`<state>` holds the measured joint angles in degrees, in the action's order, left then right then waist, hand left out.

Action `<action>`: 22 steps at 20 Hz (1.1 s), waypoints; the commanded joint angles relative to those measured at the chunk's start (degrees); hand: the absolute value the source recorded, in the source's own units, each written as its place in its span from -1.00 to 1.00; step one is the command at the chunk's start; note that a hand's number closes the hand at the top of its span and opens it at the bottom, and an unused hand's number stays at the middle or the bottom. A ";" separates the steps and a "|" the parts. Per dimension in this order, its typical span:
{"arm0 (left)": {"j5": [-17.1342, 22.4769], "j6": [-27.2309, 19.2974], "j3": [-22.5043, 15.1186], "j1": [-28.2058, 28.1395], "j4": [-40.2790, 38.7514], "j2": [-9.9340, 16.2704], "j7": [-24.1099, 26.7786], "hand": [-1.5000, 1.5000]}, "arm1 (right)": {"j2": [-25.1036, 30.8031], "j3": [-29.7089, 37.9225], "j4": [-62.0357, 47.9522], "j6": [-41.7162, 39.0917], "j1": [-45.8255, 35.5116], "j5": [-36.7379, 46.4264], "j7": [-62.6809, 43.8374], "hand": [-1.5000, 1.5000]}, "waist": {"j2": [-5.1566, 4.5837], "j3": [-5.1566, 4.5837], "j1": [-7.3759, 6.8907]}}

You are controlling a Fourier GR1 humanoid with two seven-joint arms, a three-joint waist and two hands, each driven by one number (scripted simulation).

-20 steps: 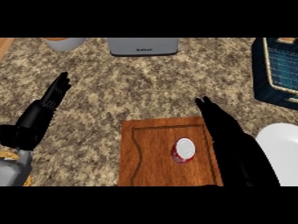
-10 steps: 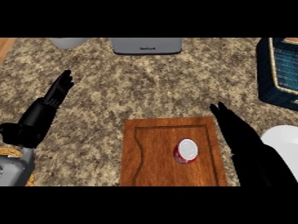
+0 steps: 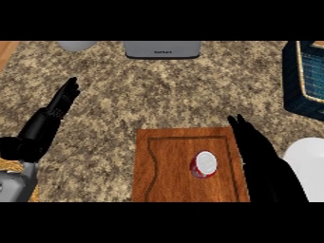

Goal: Pick the can from the cutting board and place it in the basket

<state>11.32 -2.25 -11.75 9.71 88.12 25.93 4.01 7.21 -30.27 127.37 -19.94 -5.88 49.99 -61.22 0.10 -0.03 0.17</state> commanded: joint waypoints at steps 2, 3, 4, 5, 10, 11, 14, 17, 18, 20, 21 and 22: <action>-2.30 0.50 0.53 -1.72 1.11 -1.55 -0.80 0.00 | -1.96 -2.58 -5.19 5.47 3.78 6.96 0.35 -1.00 | -0.04 0.03 -0.18; -2.27 0.48 0.86 0.27 0.87 -1.90 -1.78 0.00 | -1.42 -0.73 -9.20 8.15 4.20 7.31 3.93 -1.00 | -0.09 0.05 -0.15; -1.60 0.80 1.52 -0.52 3.63 -1.04 -4.05 0.00 | -4.36 -7.14 -8.60 9.91 5.51 12.13 1.08 -1.00 | 0.01 0.04 -0.22; -0.30 3.44 3.47 1.87 0.22 -1.58 -2.52 0.00 | -2.90 -2.03 -6.01 5.26 5.11 8.25 1.19 -1.00 | -0.07 0.03 -0.01; -4.82 3.50 4.36 2.50 -1.27 -5.33 -2.94 0.00 | -2.26 2.85 -8.13 7.23 5.09 6.49 9.31 -1.00 | -0.09 0.03 -0.03; -3.15 4.97 5.89 -1.25 6.26 -1.75 -6.14 0.00 | -4.23 -2.43 -8.72 9.57 6.22 10.59 7.51 -1.00 | 0.00 0.04 -0.29; -5.94 5.28 5.76 0.81 0.84 -6.12 -4.06 0.00 | -5.90 -1.54 -10.93 9.62 4.91 9.51 9.50 -1.00 | -0.07 0.03 -0.14; -6.51 6.76 7.03 -4.01 3.96 -5.36 -1.51 0.00 | -5.94 0.31 -8.64 5.72 4.12 8.26 7.90 -1.00 | -0.05 0.03 -0.30; -5.28 8.23 7.87 0.12 2.65 -5.62 -5.53 0.00 | -7.11 -2.44 -8.07 4.53 3.03 9.34 5.07 -1.00 | -0.06 0.02 -0.18; -5.29 7.58 8.84 0.84 4.75 -5.84 -7.35 0.00 | -7.10 -2.81 -13.30 10.25 3.70 11.16 6.68 -1.00 | -0.06 0.03 -0.27; -8.33 6.95 7.38 1.29 -1.60 -8.40 -2.87 0.00 | -4.28 -0.08 -9.53 7.99 7.11 9.50 9.43 -1.00 | -0.09 0.03 0.01; -7.37 7.81 8.24 0.33 1.19 -8.08 -4.20 0.00 | -5.65 -3.92 -6.88 6.08 7.60 12.17 5.73 -1.00 | -0.04 0.02 -0.06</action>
<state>4.63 4.31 -4.67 10.20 89.62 19.07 -0.34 1.90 -32.21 118.34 -11.87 0.31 60.12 -52.93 0.03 0.00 0.07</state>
